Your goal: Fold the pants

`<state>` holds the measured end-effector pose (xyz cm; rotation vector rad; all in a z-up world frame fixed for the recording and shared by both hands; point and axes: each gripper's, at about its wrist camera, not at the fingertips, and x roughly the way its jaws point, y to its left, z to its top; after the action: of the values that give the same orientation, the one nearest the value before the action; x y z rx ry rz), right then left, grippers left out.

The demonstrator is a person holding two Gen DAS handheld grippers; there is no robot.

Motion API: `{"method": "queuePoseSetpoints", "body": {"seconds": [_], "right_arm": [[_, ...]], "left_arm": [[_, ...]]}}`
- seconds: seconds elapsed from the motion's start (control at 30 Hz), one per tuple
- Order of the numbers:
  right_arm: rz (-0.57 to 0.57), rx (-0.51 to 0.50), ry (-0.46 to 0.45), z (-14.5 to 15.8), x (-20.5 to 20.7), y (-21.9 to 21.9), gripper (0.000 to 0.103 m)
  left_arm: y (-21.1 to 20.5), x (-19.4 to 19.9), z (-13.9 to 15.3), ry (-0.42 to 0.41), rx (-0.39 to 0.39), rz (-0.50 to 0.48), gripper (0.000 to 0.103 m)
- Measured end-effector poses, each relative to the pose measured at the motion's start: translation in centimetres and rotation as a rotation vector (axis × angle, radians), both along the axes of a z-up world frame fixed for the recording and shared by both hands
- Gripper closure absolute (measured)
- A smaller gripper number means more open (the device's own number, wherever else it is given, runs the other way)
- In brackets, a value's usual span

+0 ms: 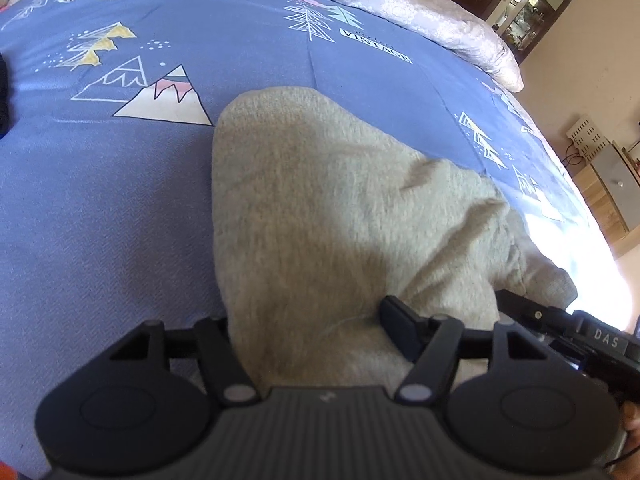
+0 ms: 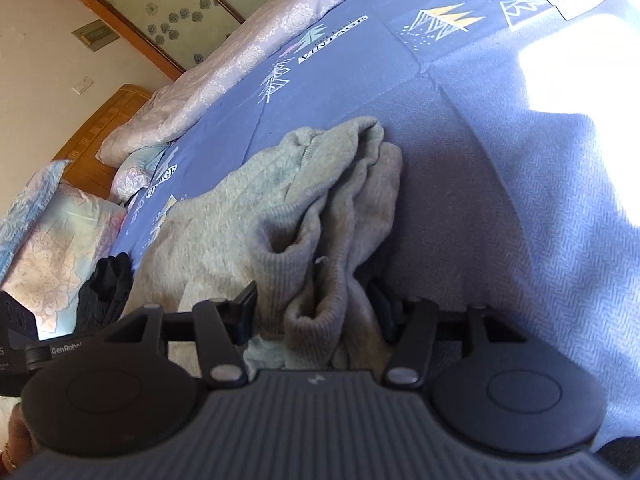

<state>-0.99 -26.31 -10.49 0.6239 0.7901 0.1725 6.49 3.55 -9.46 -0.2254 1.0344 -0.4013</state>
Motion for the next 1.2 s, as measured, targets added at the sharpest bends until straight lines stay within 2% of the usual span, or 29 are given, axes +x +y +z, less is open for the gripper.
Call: {"method": "queuePoseSetpoints", "body": {"seconds": [0.07, 0.2, 0.37, 0.83, 1.07, 1.2], "right_arm": [[0.01, -0.029, -0.003, 0.1, 0.1, 0.4, 0.04], [0.067, -0.082, -0.033, 0.1, 0.2, 1.4, 0.025], [0.063, -0.124, -0.033, 0.2, 0.3, 2.3, 0.025], [0.054, -0.12, -0.048, -0.1, 0.0, 2.4, 0.024], [0.065, -0.107, -0.076, -0.2, -0.3, 2.4, 0.019], [0.065, -0.138, -0.079, -0.1, -0.3, 2.9, 0.018]], "left_arm": [[-0.1, -0.2, 0.0, -0.01, 0.011, -0.004, 0.038], [0.0, -0.2, 0.0, -0.015, 0.012, -0.01, 0.038], [0.0, -0.3, -0.1, -0.026, 0.018, -0.012, 0.038], [-0.3, -0.4, -0.1, -0.04, 0.037, -0.024, 0.037], [-0.3, -0.4, -0.1, -0.046, 0.048, -0.031, 0.035], [-0.4, -0.6, -0.2, -0.058, 0.058, -0.034, 0.034]]}}
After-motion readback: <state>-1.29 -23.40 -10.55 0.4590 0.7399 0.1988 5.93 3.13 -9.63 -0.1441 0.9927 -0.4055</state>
